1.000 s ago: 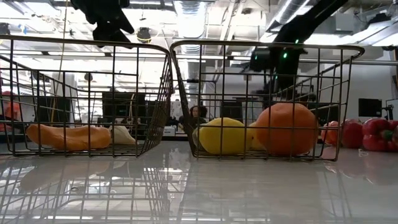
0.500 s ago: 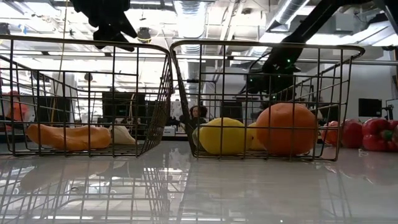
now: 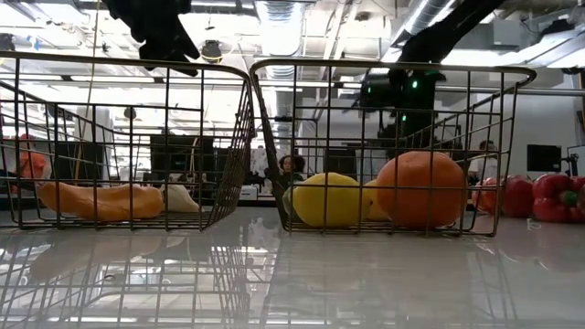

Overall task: Sort produce into baskets
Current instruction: Put the red chili pepper into the left basket, then put the brown potato into the left basket

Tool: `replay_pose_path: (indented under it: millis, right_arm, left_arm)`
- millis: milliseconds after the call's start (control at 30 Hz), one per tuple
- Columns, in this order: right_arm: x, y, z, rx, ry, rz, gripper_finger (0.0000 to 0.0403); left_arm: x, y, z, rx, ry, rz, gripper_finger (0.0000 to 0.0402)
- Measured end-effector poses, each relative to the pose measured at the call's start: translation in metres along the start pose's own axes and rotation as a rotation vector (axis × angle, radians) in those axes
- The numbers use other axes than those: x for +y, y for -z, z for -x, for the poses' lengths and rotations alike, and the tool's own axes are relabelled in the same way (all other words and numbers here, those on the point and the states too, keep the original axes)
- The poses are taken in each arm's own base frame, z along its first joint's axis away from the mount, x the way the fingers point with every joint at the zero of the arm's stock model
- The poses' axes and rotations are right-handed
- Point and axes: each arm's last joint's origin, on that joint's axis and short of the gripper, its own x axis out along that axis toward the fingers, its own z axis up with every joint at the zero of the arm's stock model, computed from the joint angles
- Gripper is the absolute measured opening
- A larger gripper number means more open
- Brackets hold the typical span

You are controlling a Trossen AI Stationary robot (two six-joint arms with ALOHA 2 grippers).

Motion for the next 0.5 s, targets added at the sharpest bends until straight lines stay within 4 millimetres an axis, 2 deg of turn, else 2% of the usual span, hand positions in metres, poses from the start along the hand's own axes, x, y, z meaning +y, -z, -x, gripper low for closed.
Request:
replay_pose_path:
  millis: [167, 300, 400, 500]
  right_arm:
    - [0.012, 0.022, 0.037, -0.047, -0.094, 0.046, 0.0155]
    - [0.017, 0.034, 0.057, -0.103, -0.125, 0.045, 0.0127]
    - [0.018, 0.035, 0.061, -0.130, -0.127, 0.048, 0.0130]
    - [0.016, 0.031, 0.055, -0.108, -0.120, 0.015, 0.0159]
  left_arm:
    - [0.000, 0.002, 0.000, 0.019, 0.004, -0.011, 0.0234]
    - [0.000, 0.002, 0.000, 0.023, 0.005, -0.039, 0.0234]
    - [0.000, 0.002, 0.000, 0.022, 0.005, -0.081, 0.0234]
    - [0.000, 0.002, 0.000, 0.021, 0.013, -0.103, 0.0234]
